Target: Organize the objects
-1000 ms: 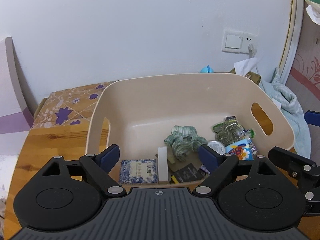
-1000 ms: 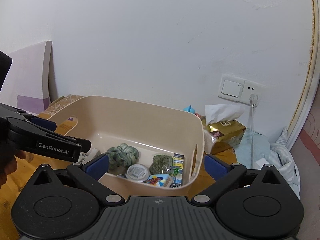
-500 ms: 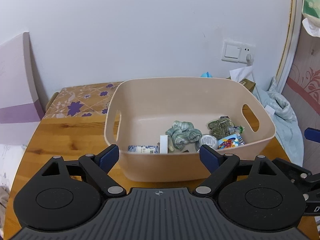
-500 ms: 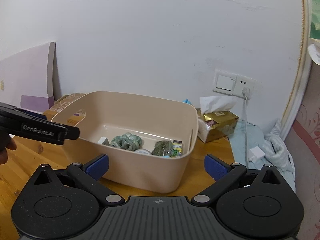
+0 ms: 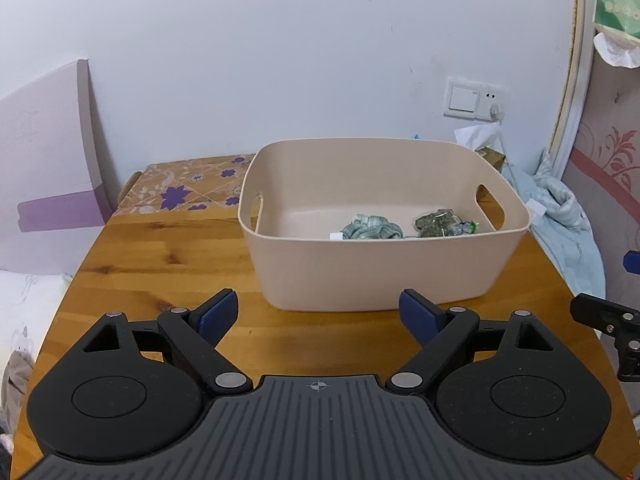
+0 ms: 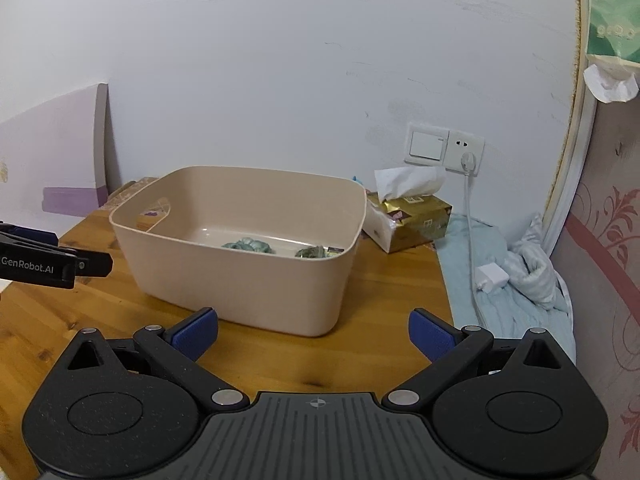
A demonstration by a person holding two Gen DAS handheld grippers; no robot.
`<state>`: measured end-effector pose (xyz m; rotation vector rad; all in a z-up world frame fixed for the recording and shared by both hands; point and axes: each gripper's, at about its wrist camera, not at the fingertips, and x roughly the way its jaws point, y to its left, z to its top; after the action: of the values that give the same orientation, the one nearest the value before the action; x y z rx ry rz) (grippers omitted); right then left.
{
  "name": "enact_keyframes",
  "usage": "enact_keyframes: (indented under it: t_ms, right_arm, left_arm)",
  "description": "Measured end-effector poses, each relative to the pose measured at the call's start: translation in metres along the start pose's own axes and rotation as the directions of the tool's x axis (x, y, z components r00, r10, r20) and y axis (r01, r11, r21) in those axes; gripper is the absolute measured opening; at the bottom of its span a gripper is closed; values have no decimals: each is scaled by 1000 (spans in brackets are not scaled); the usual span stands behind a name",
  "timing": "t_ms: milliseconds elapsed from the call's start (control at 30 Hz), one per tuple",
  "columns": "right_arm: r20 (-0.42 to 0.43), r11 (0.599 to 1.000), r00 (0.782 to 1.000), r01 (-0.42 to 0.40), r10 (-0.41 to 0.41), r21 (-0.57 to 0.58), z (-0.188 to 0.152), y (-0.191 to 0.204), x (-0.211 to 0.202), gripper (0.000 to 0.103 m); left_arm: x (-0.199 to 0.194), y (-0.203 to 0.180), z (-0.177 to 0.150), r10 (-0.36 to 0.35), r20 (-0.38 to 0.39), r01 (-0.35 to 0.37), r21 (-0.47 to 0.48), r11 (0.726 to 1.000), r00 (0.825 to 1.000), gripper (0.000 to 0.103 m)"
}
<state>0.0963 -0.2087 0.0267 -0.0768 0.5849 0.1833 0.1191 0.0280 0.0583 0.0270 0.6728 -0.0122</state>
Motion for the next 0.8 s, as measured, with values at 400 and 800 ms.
enact_keyframes:
  t_ms: [400,800]
  right_arm:
    - [-13,1000,1000,16,-16,-3,-30,-8,-32,103]
    - [-20,996,998,54,-53,67,-53,-28,-58,103]
  left_arm:
    - [-35,-4,-40,0,6,0,21,1000,1000,89]
    - [-61,-5,-63,4,-5,-4,57,998,1000,89]
